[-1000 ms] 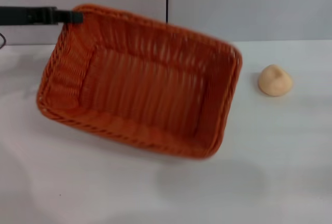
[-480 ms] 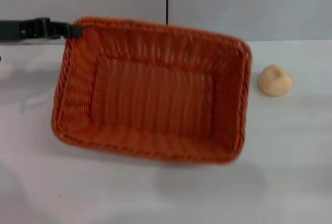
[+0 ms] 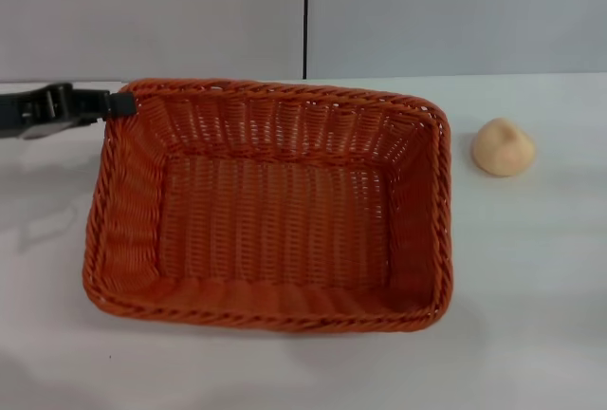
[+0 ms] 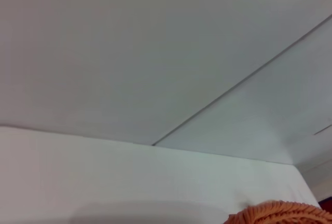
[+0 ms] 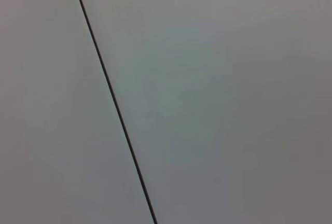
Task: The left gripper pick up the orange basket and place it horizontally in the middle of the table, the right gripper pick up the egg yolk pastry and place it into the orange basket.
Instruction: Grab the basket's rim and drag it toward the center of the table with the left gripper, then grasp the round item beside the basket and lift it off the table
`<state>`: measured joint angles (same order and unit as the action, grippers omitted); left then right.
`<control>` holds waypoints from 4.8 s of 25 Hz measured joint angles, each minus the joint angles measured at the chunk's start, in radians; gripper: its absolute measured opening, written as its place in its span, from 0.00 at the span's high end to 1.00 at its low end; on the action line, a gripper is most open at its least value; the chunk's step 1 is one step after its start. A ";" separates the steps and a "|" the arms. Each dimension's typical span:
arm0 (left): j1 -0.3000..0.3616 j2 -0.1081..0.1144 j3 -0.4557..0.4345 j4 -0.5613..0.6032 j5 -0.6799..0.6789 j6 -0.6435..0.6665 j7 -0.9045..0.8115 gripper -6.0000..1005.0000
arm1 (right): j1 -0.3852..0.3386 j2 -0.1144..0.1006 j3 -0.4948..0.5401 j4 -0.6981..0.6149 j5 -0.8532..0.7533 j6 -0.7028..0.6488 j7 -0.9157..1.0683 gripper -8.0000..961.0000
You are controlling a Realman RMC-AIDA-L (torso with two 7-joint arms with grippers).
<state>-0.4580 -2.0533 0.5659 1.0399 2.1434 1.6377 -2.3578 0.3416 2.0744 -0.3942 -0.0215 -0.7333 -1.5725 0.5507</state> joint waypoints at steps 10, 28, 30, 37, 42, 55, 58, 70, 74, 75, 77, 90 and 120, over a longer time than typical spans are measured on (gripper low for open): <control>0.066 -0.004 0.011 -0.006 -0.074 0.060 0.013 0.79 | 0.018 -0.001 -0.007 -0.002 -0.002 0.009 -0.003 0.33; 0.058 0.004 -0.003 -0.025 -0.110 0.081 0.094 0.39 | 0.026 -0.001 -0.009 -0.008 -0.005 0.017 -0.002 0.33; 0.057 0.007 -0.013 -0.030 -0.130 0.071 0.125 0.32 | 0.023 -0.001 -0.009 -0.008 -0.005 0.017 -0.002 0.33; 0.051 0.024 -0.080 -0.085 -0.192 0.048 0.225 0.25 | 0.018 -0.001 -0.011 -0.008 -0.005 0.017 -0.001 0.33; 0.053 0.032 -0.106 -0.149 -0.301 0.029 0.337 0.25 | 0.014 -0.004 -0.026 -0.034 -0.067 0.017 0.026 0.33; 0.072 -0.005 -0.113 -0.400 -0.728 0.133 0.932 0.25 | 0.040 -0.101 -0.015 -0.678 -0.841 0.004 1.003 0.33; 0.072 -0.006 -0.111 -0.502 -0.809 0.180 1.123 0.26 | 0.088 -0.128 -0.006 -0.777 -0.985 0.004 1.148 0.33; 0.073 -0.007 -0.113 -0.597 -0.856 0.238 1.266 0.26 | 0.456 -0.211 -0.141 -0.925 -1.789 0.003 1.612 0.33; 0.073 -0.008 -0.110 -0.604 -0.857 0.246 1.269 0.26 | 0.512 -0.192 -0.241 -0.877 -1.854 0.033 1.618 0.33; 0.075 -0.009 -0.110 -0.608 -0.857 0.254 1.277 0.26 | 0.521 -0.185 -0.267 -0.866 -1.863 0.039 1.619 0.33; 0.082 -0.009 -0.110 -0.610 -0.856 0.267 1.291 0.26 | 0.533 -0.167 -0.314 -0.841 -1.891 0.060 1.629 0.33; 0.088 -0.009 -0.109 -0.636 -0.856 0.276 1.307 0.26 | 0.542 -0.061 -0.482 -0.796 -2.050 0.181 1.697 0.33; 0.090 -0.008 -0.107 -0.640 -0.851 0.278 1.295 0.27 | 0.384 -0.016 -0.490 -1.016 -1.867 0.196 1.674 0.82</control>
<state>-0.3682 -2.0616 0.4587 0.4004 1.2927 1.9161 -1.0626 0.7253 2.0585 -0.8843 -1.0379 -2.6007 -1.3769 2.2251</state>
